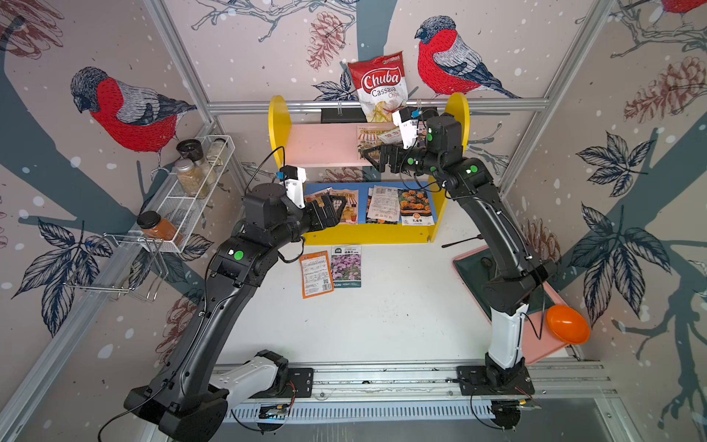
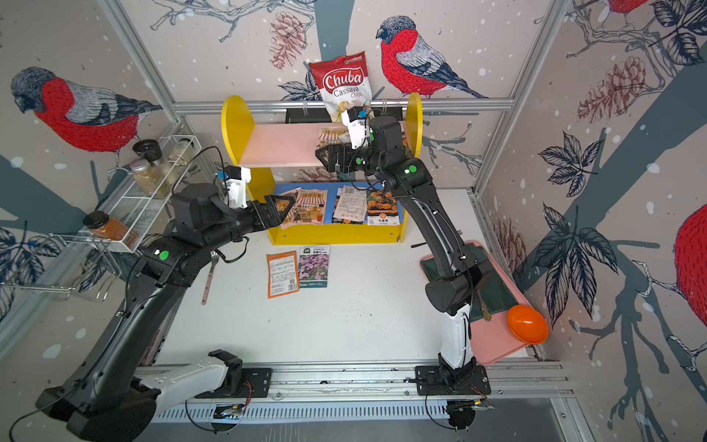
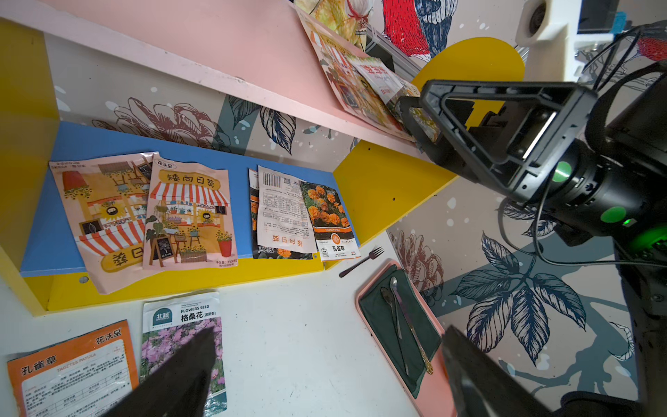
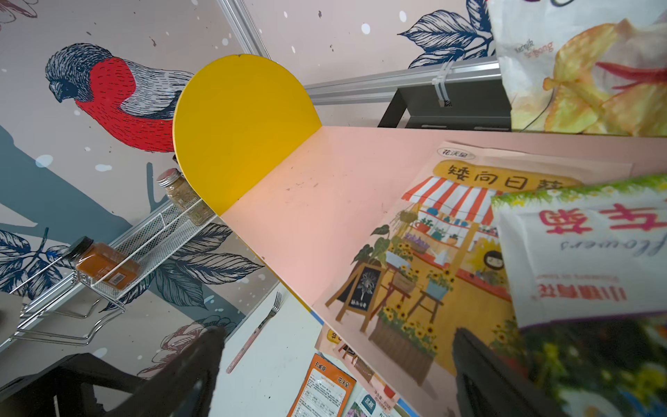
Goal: Take the seed bag off the shelf
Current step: Pick up the seed packet from the shelf.
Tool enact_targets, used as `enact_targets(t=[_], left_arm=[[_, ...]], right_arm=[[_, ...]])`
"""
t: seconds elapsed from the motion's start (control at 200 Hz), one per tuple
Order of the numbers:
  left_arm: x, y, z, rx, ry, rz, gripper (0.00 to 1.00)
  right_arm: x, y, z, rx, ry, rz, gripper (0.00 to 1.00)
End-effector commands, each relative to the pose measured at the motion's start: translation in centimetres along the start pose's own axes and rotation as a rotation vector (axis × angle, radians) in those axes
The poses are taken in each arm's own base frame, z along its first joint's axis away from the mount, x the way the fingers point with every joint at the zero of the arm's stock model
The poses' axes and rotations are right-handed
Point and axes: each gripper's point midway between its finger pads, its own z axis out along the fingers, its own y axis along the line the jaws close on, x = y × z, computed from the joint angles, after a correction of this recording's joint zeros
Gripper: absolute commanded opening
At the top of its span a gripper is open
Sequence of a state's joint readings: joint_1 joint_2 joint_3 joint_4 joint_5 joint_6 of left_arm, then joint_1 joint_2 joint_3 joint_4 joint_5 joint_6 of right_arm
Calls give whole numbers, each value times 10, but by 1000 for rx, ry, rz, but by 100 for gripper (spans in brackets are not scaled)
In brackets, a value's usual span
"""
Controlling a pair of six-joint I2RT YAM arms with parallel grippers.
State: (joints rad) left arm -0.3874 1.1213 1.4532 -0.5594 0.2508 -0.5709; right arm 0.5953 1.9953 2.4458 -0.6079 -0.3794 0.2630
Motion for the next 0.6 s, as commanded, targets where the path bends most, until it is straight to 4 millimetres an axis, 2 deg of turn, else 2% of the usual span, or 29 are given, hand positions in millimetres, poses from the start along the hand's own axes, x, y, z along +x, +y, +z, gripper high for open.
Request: enact_targets(t=[0.0, 0.32, 0.595], left_arm=[[-10, -9, -1, 42, -40, 10, 97], [-14, -11, -5, 46, -56, 14, 97], [-16, -13, -5, 53, -62, 11, 97]], right_arm=[[-4, 1, 6, 2, -26, 3, 100], [8, 4, 14, 25, 8, 1, 100], [15, 25, 8, 21, 37, -21, 100]])
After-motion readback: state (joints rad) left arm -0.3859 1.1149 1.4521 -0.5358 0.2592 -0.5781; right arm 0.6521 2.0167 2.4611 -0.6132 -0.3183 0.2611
